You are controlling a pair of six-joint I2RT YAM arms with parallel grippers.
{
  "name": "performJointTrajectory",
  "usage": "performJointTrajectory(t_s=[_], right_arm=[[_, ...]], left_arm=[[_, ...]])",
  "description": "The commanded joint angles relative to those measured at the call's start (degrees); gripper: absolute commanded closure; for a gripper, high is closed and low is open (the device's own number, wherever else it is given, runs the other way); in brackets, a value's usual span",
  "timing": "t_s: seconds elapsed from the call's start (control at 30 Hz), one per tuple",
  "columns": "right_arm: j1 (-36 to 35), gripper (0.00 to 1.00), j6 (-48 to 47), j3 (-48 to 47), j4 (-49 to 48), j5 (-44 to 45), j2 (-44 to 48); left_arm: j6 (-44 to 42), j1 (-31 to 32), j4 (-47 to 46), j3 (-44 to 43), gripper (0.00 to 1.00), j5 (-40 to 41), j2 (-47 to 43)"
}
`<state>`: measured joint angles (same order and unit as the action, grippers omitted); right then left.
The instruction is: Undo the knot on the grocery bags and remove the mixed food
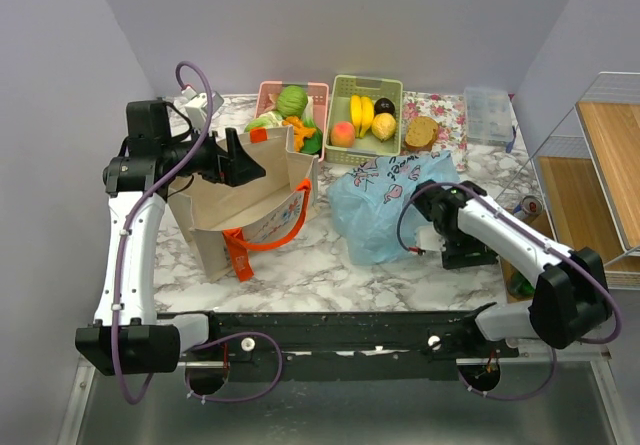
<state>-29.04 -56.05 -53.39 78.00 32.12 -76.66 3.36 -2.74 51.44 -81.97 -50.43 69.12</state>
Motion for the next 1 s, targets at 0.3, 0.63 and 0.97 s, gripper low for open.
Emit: performJointTrajectory(t_s=[0.3,0.63,0.97], right_arm=[[13.03,0.99,-16.06,-3.70,-7.90,4.49,-5.11],[21.91,0.99,-23.13,0.37,-16.49,7.11,-6.17],[28.30,0.99,-28.17,1.78,-21.86,8.24,-7.35]], left_arm=[[-0.28,1.15,0.72,-2.75,0.08,-1.05,0.44],[-0.52,1.25,1.61,-2.86,0.08,-0.81,0.48],[-0.81,2.24,2.55,-5.12,0.08,0.06,2.05]])
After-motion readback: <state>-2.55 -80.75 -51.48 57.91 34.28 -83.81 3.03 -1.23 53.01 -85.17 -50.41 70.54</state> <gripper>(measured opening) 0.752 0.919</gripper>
